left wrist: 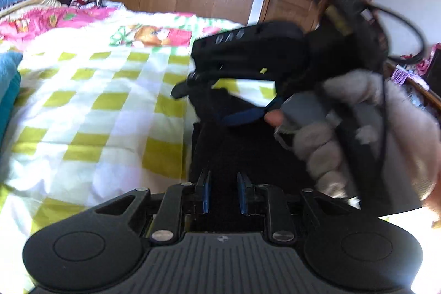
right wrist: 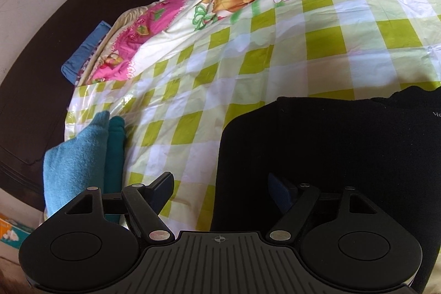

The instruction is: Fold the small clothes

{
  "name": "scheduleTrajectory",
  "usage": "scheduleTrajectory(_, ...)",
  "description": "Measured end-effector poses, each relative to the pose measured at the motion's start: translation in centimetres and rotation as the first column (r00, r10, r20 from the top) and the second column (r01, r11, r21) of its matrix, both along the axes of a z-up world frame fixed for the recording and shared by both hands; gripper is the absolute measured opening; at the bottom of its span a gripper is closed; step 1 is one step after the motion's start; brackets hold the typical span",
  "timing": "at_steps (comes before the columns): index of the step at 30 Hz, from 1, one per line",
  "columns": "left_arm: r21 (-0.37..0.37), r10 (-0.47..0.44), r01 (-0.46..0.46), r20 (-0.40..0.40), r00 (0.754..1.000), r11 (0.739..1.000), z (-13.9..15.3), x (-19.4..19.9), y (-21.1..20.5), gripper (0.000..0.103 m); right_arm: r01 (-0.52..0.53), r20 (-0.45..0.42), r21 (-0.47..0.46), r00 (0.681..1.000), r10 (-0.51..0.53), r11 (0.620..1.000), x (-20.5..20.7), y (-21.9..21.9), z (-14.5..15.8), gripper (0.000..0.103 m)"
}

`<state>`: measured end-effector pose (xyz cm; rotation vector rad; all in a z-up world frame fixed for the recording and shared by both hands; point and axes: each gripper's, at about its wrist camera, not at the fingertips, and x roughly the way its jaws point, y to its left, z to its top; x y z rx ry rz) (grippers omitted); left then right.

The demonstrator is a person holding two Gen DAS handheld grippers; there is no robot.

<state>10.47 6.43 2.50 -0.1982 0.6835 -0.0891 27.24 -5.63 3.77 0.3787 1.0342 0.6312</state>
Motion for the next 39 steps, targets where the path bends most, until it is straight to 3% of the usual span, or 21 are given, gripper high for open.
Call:
scheduleTrajectory(5, 0.052, -0.013, 0.014, -0.018, 1.000, 0.999, -1.2, -0.9, 0.1, 0.036, -0.002, 0.129, 0.096, 0.992, -0.011, 0.995, -1.1, -2.7, 3.0, 0.075)
scheduleTrajectory(7, 0.050, -0.011, 0.012, -0.022, 1.000, 0.999, -1.2, -0.9, -0.2, 0.036, 0.009, 0.185, 0.041, 0.983, -0.017, 0.999, -1.5, -2.9, 3.8, 0.072)
scheduleTrajectory(9, 0.030, -0.007, 0.007, -0.022, 1.000, 1.000, -1.0, -0.7, -0.1, 0.036, -0.010, 0.215, -0.068, 0.976, 0.024, 0.998, -1.5, -2.2, 3.4, 0.064)
scheduleTrajectory(11, 0.036, -0.004, 0.005, -0.015, 1.000, 0.999, -0.9, -0.7, 0.0, 0.036, -0.012, 0.207, -0.154, 0.977, 0.044, 0.988, -1.3, -1.1, 2.2, 0.034)
scheduleTrajectory(12, 0.045, -0.006, 0.006, -0.007, 1.000, 0.999, -0.9, -0.9, -0.2, 0.036, -0.017, 0.187, -0.195, 0.981, 0.054, 0.981, -0.9, -0.3, 1.4, 0.024)
scheduleTrajectory(14, 0.086, -0.012, 0.012, 0.009, 1.000, 0.996, -0.9, -1.3, -0.7, 0.036, 0.005, 0.170, -0.258, 0.985, 0.040, 0.966, 0.0, 1.0, 0.1, 0.014)
scheduleTrajectory(16, 0.165, -0.025, 0.021, 0.024, 0.999, 0.986, -1.1, -2.0, -1.7, 0.040, 0.029, 0.189, -0.303, 0.981, 0.030, 0.953, 0.8, 2.0, -0.8, 0.012)
scheduleTrajectory(20, 0.241, -0.068, 0.061, 0.022, 0.997, 0.969, -1.8, -3.7, -2.5, 0.040, 0.042, 0.198, -0.382, 0.979, 0.038, 0.923, 2.5, 3.6, -1.9, 0.008)
scheduleTrajectory(23, 0.234, -0.058, 0.050, 0.024, 0.998, 0.971, -1.5, -3.8, -2.3, 0.040, 0.039, 0.212, -0.423, 0.976, 0.057, 0.905, 2.6, 4.5, -2.2, 0.009)
scheduleTrajectory(26, 0.185, -0.045, 0.036, 0.046, 0.998, 0.982, 0.5, -4.0, -1.5, 0.040, 0.051, 0.219, -0.334, 0.975, 0.025, 0.941, 2.3, 3.2, -0.5, 0.020)
scheduleTrajectory(30, 0.158, -0.040, 0.024, 0.099, 0.994, 0.987, 3.0, -4.2, -0.9, 0.040, 0.094, 0.223, -0.163, 0.973, -0.056, 0.982, 2.2, -0.2, 2.3, 0.020)
scheduleTrajectory(35, 0.161, -0.062, 0.031, 0.189, 0.980, 0.986, 5.4, -2.3, -2.1, 0.040, 0.149, 0.291, -0.086, 0.949, -0.118, 0.985, 0.5, -4.4, 5.9, 0.020)
scheduleTrajectory(39, 0.146, -0.092, 0.065, 0.189, 0.978, 0.987, 5.1, 1.9, -3.5, 0.040, 0.253, 0.334, -0.107, 0.920, -0.205, 0.962, -3.2, -9.3, 5.9, 0.021)
